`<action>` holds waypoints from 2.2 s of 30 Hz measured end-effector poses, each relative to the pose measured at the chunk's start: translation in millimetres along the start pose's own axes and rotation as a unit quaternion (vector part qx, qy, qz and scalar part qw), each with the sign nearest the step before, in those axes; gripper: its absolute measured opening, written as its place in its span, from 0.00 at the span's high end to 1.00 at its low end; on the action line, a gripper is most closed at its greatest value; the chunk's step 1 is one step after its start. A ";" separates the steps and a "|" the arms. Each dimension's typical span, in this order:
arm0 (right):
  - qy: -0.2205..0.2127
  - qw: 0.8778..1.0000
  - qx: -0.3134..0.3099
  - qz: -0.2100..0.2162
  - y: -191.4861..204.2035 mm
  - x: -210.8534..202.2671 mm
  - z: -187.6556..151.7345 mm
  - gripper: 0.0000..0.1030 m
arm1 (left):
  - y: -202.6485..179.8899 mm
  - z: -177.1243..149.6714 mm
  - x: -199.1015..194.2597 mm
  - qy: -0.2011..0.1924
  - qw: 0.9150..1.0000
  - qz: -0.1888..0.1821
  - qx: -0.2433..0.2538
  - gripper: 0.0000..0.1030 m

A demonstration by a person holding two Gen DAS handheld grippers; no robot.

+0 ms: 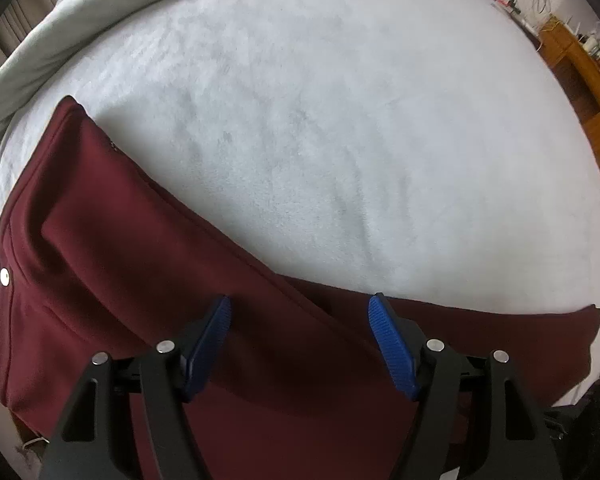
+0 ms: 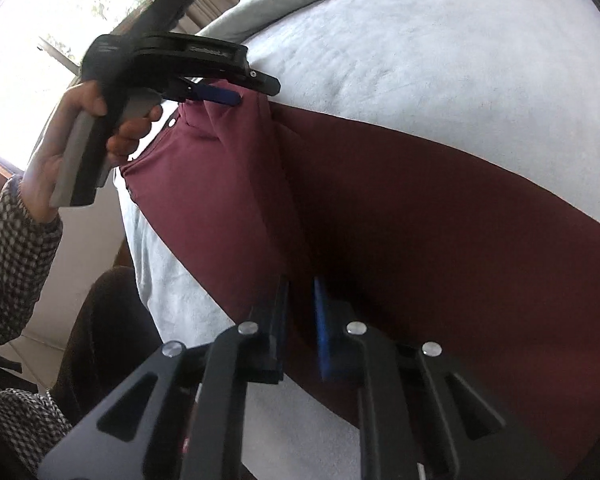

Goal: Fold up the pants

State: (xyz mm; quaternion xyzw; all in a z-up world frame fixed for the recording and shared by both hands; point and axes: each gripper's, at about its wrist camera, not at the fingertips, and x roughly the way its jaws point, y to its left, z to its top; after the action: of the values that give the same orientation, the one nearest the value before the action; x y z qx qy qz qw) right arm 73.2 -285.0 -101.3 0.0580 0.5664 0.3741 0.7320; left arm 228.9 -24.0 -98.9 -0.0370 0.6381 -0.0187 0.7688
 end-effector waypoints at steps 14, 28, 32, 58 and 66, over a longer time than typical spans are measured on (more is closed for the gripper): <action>-0.011 1.000 -0.004 0.005 0.7 -3.4 1.5 0.90 | 30.0 20.5 14.7 0.065 0.997 0.017 -0.043 0.88; -0.032 0.999 -0.027 0.016 12.7 -23.6 -3.5 0.90 | 75.8 -91.4 -72.4 -0.071 0.994 -0.010 -0.086 0.92; 0.002 0.999 -0.034 0.015 18.6 -10.5 -12.3 0.85 | 82.5 -129.6 -63.5 -0.069 0.994 0.009 -0.081 0.92; 0.021 0.998 0.030 0.051 37.5 35.5 -8.1 0.57 | 103.9 -60.0 -61.9 -0.059 0.984 0.134 -0.099 0.38; 0.010 0.998 0.027 0.062 36.4 35.4 -9.4 0.57 | 113.6 12.0 -12.4 0.025 0.973 0.206 -0.101 0.38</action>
State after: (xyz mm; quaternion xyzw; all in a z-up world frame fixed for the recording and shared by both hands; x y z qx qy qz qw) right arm 50.2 -240.4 -114.0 0.1090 0.5793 0.4035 0.6998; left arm 236.4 90.5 -93.8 0.0187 0.6499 0.2037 0.7320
